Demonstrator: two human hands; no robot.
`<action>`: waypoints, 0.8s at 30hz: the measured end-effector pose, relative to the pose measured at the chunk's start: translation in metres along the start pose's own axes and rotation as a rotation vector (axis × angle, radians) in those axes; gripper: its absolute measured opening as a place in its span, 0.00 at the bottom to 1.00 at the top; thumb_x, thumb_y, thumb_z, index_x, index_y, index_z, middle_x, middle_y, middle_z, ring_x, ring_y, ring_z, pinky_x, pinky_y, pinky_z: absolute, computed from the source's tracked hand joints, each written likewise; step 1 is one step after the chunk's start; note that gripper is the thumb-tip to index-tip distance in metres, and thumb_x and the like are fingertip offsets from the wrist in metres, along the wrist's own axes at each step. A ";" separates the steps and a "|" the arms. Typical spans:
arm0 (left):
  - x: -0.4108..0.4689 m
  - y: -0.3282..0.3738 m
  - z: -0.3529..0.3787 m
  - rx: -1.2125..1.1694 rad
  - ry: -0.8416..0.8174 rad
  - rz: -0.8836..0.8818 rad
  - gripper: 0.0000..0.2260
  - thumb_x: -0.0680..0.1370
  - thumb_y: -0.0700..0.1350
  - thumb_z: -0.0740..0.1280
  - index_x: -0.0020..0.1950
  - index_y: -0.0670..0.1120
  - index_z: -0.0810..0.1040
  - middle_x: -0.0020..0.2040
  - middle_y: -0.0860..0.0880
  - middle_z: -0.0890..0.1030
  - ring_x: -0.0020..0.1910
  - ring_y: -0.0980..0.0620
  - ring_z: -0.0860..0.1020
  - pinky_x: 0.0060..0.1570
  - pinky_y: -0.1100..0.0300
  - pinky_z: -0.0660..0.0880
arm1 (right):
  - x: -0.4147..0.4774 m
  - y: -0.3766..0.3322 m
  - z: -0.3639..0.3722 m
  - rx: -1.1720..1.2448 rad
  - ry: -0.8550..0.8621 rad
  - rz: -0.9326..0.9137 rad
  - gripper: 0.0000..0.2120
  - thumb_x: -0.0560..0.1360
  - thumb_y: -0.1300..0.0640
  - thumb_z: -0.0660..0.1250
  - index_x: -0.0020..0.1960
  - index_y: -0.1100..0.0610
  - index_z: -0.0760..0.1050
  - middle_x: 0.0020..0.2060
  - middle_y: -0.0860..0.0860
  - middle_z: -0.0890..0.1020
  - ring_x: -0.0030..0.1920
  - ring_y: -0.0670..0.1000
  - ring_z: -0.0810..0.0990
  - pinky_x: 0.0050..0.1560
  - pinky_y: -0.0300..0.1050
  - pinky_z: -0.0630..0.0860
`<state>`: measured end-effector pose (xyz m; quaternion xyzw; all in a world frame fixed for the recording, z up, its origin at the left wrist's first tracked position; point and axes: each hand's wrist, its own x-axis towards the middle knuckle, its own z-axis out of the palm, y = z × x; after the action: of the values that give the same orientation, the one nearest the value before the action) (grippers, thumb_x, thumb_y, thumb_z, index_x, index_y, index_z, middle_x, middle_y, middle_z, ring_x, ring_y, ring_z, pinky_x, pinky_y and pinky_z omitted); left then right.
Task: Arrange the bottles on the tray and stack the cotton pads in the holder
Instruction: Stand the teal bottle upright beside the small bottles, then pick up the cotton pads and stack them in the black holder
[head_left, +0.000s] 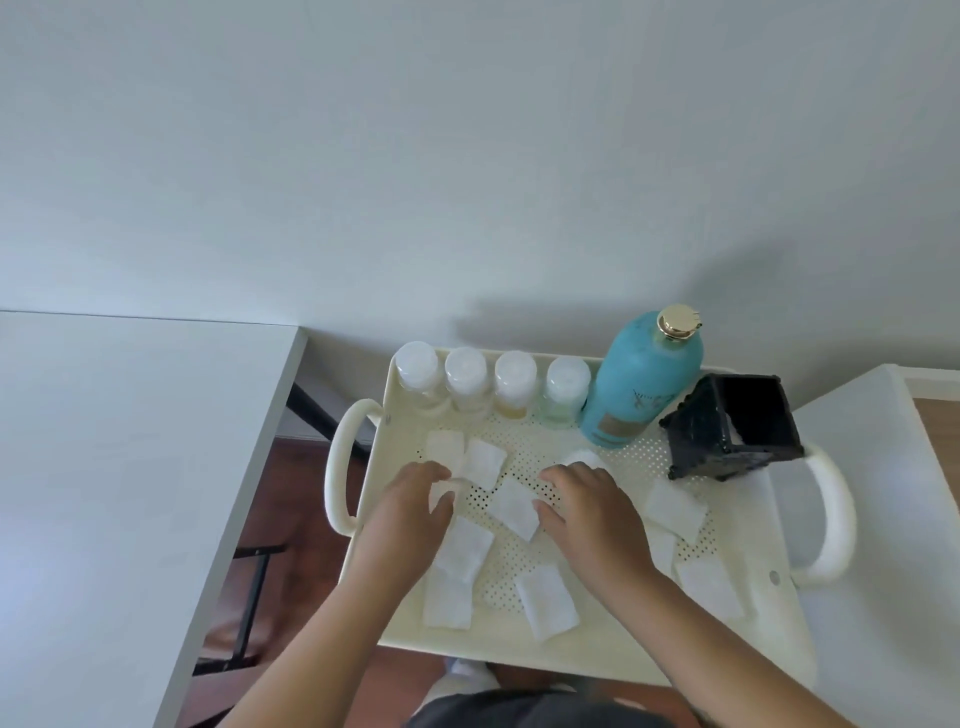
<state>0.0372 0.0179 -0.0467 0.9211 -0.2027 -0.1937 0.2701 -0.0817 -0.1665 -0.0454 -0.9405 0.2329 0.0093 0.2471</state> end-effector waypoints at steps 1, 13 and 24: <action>0.001 -0.002 0.002 0.042 -0.013 0.013 0.12 0.79 0.48 0.66 0.61 0.55 0.75 0.57 0.63 0.76 0.41 0.63 0.76 0.36 0.71 0.68 | 0.001 -0.002 0.005 -0.063 -0.019 -0.012 0.15 0.78 0.47 0.64 0.63 0.50 0.74 0.54 0.47 0.79 0.54 0.52 0.74 0.51 0.47 0.73; 0.012 0.003 -0.002 0.380 -0.113 0.003 0.11 0.80 0.43 0.62 0.61 0.46 0.70 0.58 0.50 0.72 0.48 0.49 0.76 0.43 0.56 0.76 | 0.010 -0.014 0.029 -0.176 -0.093 0.095 0.13 0.77 0.45 0.64 0.56 0.51 0.72 0.50 0.47 0.78 0.53 0.52 0.73 0.51 0.46 0.69; 0.026 0.003 -0.005 0.194 -0.211 -0.260 0.10 0.79 0.42 0.63 0.59 0.43 0.70 0.52 0.48 0.74 0.45 0.48 0.74 0.42 0.55 0.74 | 0.001 -0.015 0.017 0.268 -0.080 0.200 0.09 0.75 0.54 0.68 0.42 0.58 0.73 0.42 0.50 0.76 0.43 0.52 0.75 0.41 0.47 0.74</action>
<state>0.0608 0.0057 -0.0476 0.9358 -0.1269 -0.3020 0.1302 -0.0724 -0.1471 -0.0533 -0.8702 0.3145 0.0403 0.3770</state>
